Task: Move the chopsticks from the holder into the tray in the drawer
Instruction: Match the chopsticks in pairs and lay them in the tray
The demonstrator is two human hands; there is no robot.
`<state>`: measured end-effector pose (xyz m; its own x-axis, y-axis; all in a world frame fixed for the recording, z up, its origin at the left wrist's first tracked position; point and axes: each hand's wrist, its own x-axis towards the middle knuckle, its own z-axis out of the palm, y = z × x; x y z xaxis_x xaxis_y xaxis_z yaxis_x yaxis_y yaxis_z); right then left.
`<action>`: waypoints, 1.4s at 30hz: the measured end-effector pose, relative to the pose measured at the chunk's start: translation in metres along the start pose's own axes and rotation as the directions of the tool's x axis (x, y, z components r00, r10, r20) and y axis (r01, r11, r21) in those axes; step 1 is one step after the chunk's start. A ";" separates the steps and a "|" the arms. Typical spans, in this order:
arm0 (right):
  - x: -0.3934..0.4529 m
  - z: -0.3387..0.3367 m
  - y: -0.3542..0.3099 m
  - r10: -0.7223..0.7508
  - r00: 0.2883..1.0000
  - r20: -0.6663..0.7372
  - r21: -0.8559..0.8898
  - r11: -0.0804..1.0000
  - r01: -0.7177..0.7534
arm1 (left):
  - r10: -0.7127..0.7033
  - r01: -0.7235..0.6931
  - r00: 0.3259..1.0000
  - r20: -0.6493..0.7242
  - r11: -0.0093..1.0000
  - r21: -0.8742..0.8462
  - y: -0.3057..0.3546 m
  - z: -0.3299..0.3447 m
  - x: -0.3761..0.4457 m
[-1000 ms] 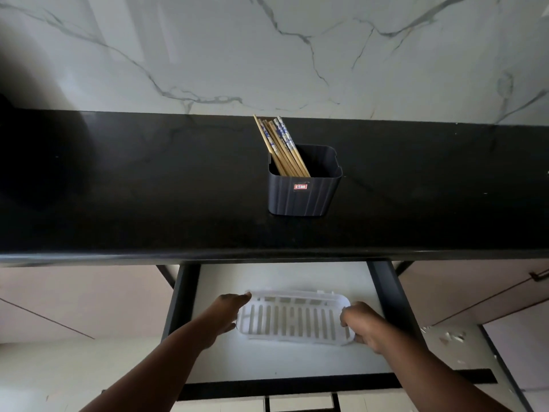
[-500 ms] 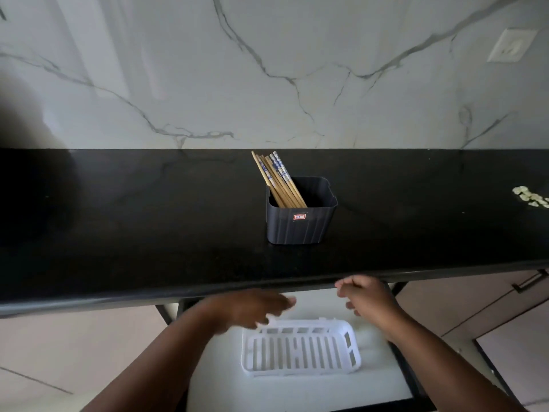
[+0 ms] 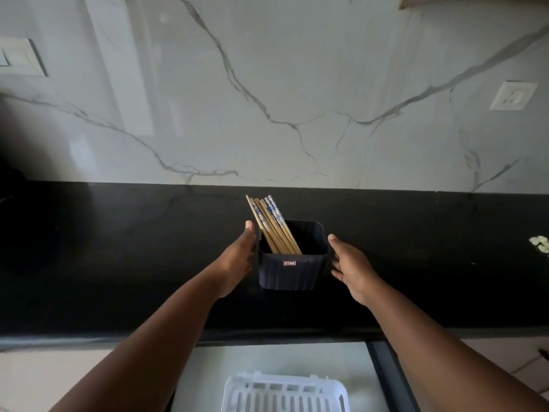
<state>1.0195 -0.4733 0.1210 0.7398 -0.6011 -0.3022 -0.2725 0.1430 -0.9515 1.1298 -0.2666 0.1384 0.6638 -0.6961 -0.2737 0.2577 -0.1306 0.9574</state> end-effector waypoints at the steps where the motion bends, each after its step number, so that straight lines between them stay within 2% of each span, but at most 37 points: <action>1: 0.002 0.002 0.000 0.019 0.999 0.040 0.037 0.999 -0.020 | 0.009 -0.009 1.000 0.016 1.000 -0.004 -0.001 0.004 0.001; 12: -0.029 0.008 0.022 -0.020 0.983 0.182 -0.008 1.000 0.022 | 0.011 -0.011 1.000 -0.002 1.000 0.006 -0.026 -0.003 -0.040; 15: -0.036 0.011 0.019 -0.055 0.990 0.130 -0.114 0.991 0.070 | -0.008 0.010 1.000 -0.019 0.998 0.067 -0.027 -0.008 -0.046; 17: -0.037 0.012 0.010 -0.166 0.986 0.016 -0.201 0.965 0.166 | -0.014 0.021 0.998 -0.064 0.994 0.107 -0.023 -0.014 -0.047; 19: -0.037 0.015 -0.002 -0.332 0.942 -0.043 -0.251 0.917 0.311 | -0.002 0.021 0.991 -0.133 0.990 0.140 -0.017 -0.022 -0.045; 21: -0.035 0.018 -0.017 -0.462 0.886 -0.032 -0.320 0.845 0.429 | 0.021 0.007 0.979 -0.204 0.991 0.135 -0.013 -0.031 -0.041; 23: -0.029 0.025 -0.031 -0.515 0.857 0.028 -0.411 0.775 0.480 | 0.040 -0.010 0.968 -0.248 0.993 0.119 -0.009 -0.035 -0.038; 28: -0.003 0.053 -0.043 -0.308 0.933 0.187 -0.644 0.678 0.353 | 0.095 -0.044 0.964 -0.248 0.978 0.203 -0.006 -0.030 -0.033; 31: 0.009 0.071 -0.041 -0.243 0.950 0.196 -0.751 0.586 0.305 | 0.114 -0.049 0.968 -0.222 0.959 0.278 -0.008 -0.022 -0.030; 34: 0.018 0.085 -0.040 -0.164 0.968 0.192 -0.798 0.547 0.251 | 0.136 -0.061 0.971 -0.195 0.936 0.347 -0.012 -0.015 -0.030; 38: 0.025 0.090 -0.034 -0.123 0.971 0.205 -0.795 0.557 0.239 | 0.109 -0.046 0.983 -0.151 0.929 0.367 -0.017 -0.011 -0.029; 42: 0.029 0.086 -0.029 -0.120 0.971 0.206 -0.704 0.671 0.232 | 0.077 -0.033 0.988 -0.137 0.953 0.301 -0.021 -0.009 -0.028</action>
<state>1.1022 -0.4273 0.1346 0.8777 -0.4392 -0.1917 -0.4445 -0.5967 -0.6681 1.1124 -0.2376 0.1252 0.7715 -0.6009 -0.2091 0.0127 -0.3140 0.9493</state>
